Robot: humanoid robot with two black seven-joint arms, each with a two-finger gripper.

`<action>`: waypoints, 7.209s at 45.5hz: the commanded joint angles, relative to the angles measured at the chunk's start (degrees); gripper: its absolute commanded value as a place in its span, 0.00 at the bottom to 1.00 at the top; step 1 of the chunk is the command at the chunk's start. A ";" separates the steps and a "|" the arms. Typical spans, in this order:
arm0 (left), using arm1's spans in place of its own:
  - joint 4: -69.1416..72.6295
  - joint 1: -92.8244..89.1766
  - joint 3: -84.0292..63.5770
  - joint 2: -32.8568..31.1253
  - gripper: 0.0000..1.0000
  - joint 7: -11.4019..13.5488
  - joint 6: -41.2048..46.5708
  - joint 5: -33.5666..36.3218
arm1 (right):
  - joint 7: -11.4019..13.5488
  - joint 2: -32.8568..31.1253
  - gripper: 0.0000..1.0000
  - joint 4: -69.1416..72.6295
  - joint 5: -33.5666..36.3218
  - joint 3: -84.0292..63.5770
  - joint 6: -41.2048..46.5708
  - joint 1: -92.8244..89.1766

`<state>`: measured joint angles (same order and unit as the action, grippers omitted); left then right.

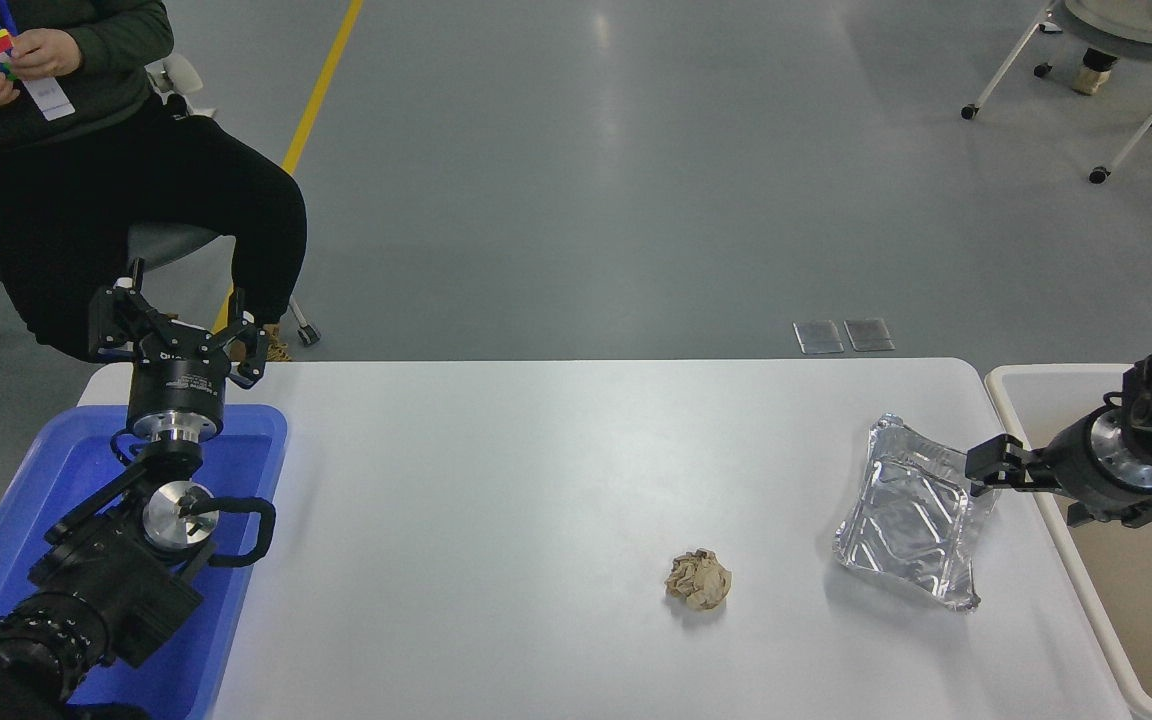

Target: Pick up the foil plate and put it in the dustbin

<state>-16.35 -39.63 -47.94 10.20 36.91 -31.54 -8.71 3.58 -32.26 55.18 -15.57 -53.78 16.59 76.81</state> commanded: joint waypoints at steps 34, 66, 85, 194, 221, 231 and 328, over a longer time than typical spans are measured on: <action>0.00 -0.01 0.04 0.00 0.99 0.00 -0.01 0.00 | 3.36 10.38 0.88 -15.54 3.01 7.99 -11.76 -17.13; 0.00 -0.01 0.04 0.00 0.99 0.00 -0.01 0.00 | 3.27 10.38 0.00 -15.37 2.92 8.08 -13.08 -17.75; 0.00 -0.01 0.04 0.00 0.99 0.00 -0.10 0.00 | 3.27 -5.78 0.00 9.49 0.46 10.63 -11.15 0.87; 0.00 -0.01 0.30 0.00 0.99 0.00 -0.01 0.00 | 4.59 13.63 0.00 -63.35 11.62 63.80 -27.14 -39.01; 0.00 -0.01 0.30 0.00 0.99 0.00 -0.01 0.00 | 4.15 15.39 0.10 -62.39 11.88 65.47 -27.14 -42.18; 0.00 -0.01 0.30 0.00 0.99 0.00 -0.01 0.00 | 3.97 14.69 0.94 -62.39 11.88 65.56 -26.44 -41.92; 0.00 -0.01 0.30 0.09 0.99 0.00 -0.10 0.09 | 2.22 7.48 1.00 37.90 -2.01 -13.80 19.88 60.47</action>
<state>-16.35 -39.64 -47.59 10.28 36.91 -31.64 -8.62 6.43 -27.74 90.15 -20.55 -67.31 22.25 129.79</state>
